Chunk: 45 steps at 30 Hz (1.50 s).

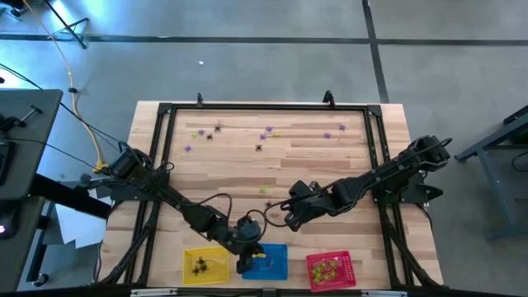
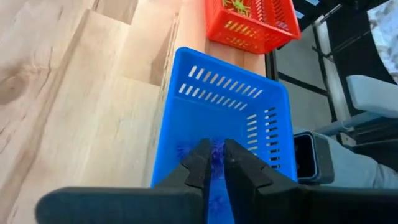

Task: Sort Halloween decoration
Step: Put the violet spider toy into the blue bin

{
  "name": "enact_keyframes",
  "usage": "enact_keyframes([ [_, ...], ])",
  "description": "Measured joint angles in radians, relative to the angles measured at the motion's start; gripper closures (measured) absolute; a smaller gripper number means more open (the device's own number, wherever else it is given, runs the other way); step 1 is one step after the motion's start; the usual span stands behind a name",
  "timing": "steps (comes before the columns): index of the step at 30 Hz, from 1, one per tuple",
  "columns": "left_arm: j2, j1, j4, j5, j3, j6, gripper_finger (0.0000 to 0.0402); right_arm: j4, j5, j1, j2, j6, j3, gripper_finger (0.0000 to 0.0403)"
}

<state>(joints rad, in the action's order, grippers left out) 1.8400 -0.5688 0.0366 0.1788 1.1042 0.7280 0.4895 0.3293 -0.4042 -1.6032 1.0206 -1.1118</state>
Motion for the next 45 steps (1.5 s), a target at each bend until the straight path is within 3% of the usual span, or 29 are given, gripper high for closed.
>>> enact_keyframes([
  [15,0.0,-0.013,0.021,0.027,0.0,0.056,0.0262,-0.001,0.0,0.0,0.0,0.0,0.0,0.0324],
  [25,-0.028,-0.023,-0.036,0.073,-0.002,0.092,0.0252,-0.001,0.0,0.0,0.0,0.0,0.0,0.0324],
  [35,-0.266,0.031,-0.631,0.243,-0.013,0.229,0.0221,-0.003,0.0,0.0,0.0,0.0,0.0,0.0324],
  [39,-0.335,0.097,-0.817,0.248,-0.072,0.238,0.0201,-0.004,0.0,0.0,0.0,0.0,0.0,0.0324],
  [45,-0.451,0.218,-0.891,0.246,-0.235,0.292,0.0183,-0.004,0.0,0.0,0.0,0.0,0.0,0.0324],
])
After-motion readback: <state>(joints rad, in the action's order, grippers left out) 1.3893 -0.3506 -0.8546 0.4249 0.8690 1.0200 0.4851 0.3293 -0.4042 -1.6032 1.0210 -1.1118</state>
